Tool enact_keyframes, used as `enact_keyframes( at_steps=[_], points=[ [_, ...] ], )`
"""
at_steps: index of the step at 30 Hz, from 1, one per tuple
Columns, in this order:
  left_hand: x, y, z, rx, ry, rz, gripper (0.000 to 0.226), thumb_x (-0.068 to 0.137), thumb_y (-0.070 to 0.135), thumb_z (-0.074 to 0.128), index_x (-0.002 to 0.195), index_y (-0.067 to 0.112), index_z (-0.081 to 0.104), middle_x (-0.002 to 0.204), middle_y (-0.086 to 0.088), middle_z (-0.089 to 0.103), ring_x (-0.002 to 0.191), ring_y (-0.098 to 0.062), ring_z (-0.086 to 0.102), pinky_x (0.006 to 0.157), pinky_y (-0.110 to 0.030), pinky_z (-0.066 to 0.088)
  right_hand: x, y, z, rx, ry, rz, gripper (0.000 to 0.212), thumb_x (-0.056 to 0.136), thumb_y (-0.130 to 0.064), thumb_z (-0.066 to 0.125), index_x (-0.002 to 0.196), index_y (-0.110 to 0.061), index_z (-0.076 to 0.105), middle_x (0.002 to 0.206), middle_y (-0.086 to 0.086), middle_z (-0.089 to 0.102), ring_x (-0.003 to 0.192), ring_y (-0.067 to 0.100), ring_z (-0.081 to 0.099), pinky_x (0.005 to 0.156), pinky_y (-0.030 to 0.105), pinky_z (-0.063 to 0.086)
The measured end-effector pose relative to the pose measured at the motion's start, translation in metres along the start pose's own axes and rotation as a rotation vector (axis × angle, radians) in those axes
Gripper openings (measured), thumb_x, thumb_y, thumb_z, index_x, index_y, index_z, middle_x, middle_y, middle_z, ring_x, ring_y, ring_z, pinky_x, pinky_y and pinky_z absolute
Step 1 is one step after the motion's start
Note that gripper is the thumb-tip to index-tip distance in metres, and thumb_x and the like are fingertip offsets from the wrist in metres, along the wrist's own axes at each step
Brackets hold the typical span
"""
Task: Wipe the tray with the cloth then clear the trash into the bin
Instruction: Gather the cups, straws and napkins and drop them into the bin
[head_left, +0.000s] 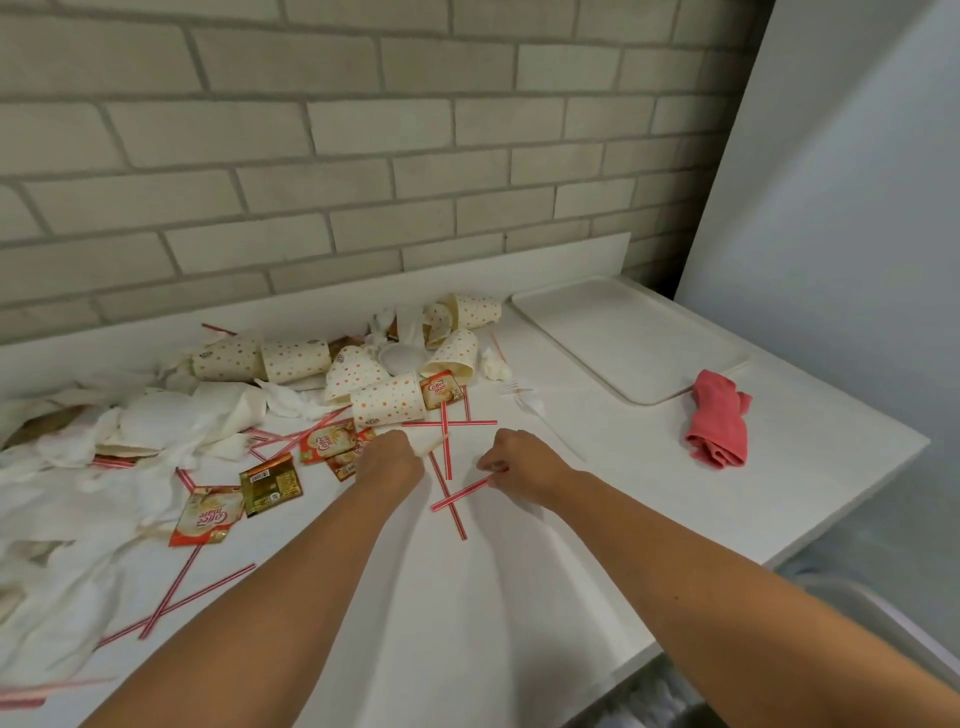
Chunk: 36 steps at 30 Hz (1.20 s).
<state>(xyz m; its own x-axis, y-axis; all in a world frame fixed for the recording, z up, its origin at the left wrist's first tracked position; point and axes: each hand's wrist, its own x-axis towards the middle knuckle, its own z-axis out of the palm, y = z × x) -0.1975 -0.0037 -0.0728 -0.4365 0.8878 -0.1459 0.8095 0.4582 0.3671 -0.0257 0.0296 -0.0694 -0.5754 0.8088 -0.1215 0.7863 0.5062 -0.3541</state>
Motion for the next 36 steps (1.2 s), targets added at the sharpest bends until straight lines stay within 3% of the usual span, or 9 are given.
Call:
enact_keyframes(
  at_steps=[3, 8, 14, 17, 21, 25, 27, 31, 36],
  points=[
    [0.004, 0.002, 0.0, 0.01, -0.015, 0.007, 0.02, 0.091, 0.012, 0.049, 0.104, 0.002, 0.061, 0.095, -0.01, 0.062, 0.096, -0.026, 0.064, 0.071, -0.03, 0.048, 0.002, 0.001, -0.003, -0.009, 0.024, -0.01, 0.028, 0.087, -0.017, 0.065, 0.114, -0.009, 0.068, 0.111, 0.008, 0.062, 0.107, 0.022, 0.054, 0.083, 0.018, 0.035],
    [0.002, 0.006, 0.001, 0.072, -0.036, 0.075, 0.039, 0.094, 0.037, 0.048, 0.109, 0.003, 0.059, 0.108, -0.01, 0.062, 0.102, -0.025, 0.06, 0.073, -0.029, 0.043, 0.004, -0.001, -0.003, -0.024, -0.001, 0.0, 0.016, 0.087, -0.008, 0.06, 0.099, -0.005, 0.071, 0.107, 0.008, 0.065, 0.1, 0.022, 0.056, 0.082, 0.02, 0.04],
    [0.002, 0.009, -0.007, 0.065, -0.1, 0.017, 0.021, 0.09, 0.011, 0.051, 0.108, 0.002, 0.056, 0.085, -0.004, 0.05, 0.101, -0.025, 0.061, 0.067, -0.026, 0.041, 0.0, -0.007, -0.005, -0.121, -0.167, 0.072, 0.021, 0.09, -0.007, 0.044, 0.1, -0.006, 0.063, 0.11, 0.008, 0.06, 0.1, 0.024, 0.055, 0.087, 0.033, 0.046],
    [-0.001, 0.011, -0.008, 0.065, -0.107, 0.036, 0.019, 0.09, 0.01, 0.05, 0.106, 0.002, 0.057, 0.09, -0.007, 0.053, 0.101, -0.024, 0.061, 0.067, -0.026, 0.041, -0.002, -0.008, -0.007, -0.17, -0.239, 0.095, 0.014, 0.09, -0.008, 0.042, 0.093, -0.01, 0.056, 0.11, 0.011, 0.059, 0.096, 0.026, 0.056, 0.081, 0.033, 0.046],
    [-0.001, 0.012, -0.008, 0.09, -0.128, 0.068, 0.02, 0.091, 0.014, 0.049, 0.106, 0.004, 0.058, 0.081, -0.002, 0.052, 0.1, -0.023, 0.061, 0.061, -0.024, 0.04, -0.005, -0.007, -0.008, -0.223, -0.272, 0.081, 0.008, 0.089, -0.004, 0.046, 0.09, -0.012, 0.047, 0.101, 0.009, 0.056, 0.084, 0.021, 0.049, 0.072, 0.029, 0.041],
    [-0.003, 0.015, -0.003, 0.255, -0.124, 0.136, 0.027, 0.094, 0.013, 0.041, 0.114, 0.007, 0.058, 0.115, -0.008, 0.058, 0.11, -0.022, 0.053, 0.084, -0.029, 0.045, -0.013, -0.002, -0.011, -0.177, -0.274, 0.102, 0.019, 0.085, 0.005, 0.046, 0.094, -0.011, 0.039, 0.084, 0.005, 0.048, 0.069, 0.02, 0.047, 0.053, 0.025, 0.036],
    [-0.004, 0.016, 0.0, 0.328, -0.108, 0.161, 0.028, 0.096, 0.011, 0.039, 0.118, 0.008, 0.056, 0.121, -0.009, 0.056, 0.114, -0.021, 0.049, 0.09, -0.028, 0.043, -0.016, -0.001, -0.015, -0.168, -0.298, 0.118, 0.028, 0.079, 0.01, 0.049, 0.095, -0.01, 0.038, 0.076, 0.003, 0.045, 0.061, 0.017, 0.043, 0.05, 0.025, 0.034],
    [-0.002, 0.019, -0.001, 0.354, -0.084, 0.136, 0.032, 0.095, 0.005, 0.04, 0.127, 0.003, 0.047, 0.131, -0.011, 0.047, 0.123, -0.023, 0.042, 0.097, -0.028, 0.041, -0.012, 0.004, -0.028, -0.158, -0.277, 0.105, 0.01, 0.088, -0.002, 0.041, 0.082, -0.011, 0.042, 0.077, 0.0, 0.044, 0.059, 0.013, 0.041, 0.048, 0.021, 0.029],
    [0.003, 0.021, -0.009, 0.26, -0.109, 0.056, 0.033, 0.092, 0.0, 0.046, 0.125, -0.001, 0.048, 0.128, -0.013, 0.052, 0.119, -0.024, 0.052, 0.094, -0.027, 0.045, 0.01, 0.012, -0.032, -0.065, -0.138, 0.102, 0.033, 0.092, -0.005, 0.038, 0.066, -0.023, 0.026, 0.073, -0.006, 0.036, 0.061, 0.007, 0.034, 0.051, 0.019, 0.025]
  ],
)
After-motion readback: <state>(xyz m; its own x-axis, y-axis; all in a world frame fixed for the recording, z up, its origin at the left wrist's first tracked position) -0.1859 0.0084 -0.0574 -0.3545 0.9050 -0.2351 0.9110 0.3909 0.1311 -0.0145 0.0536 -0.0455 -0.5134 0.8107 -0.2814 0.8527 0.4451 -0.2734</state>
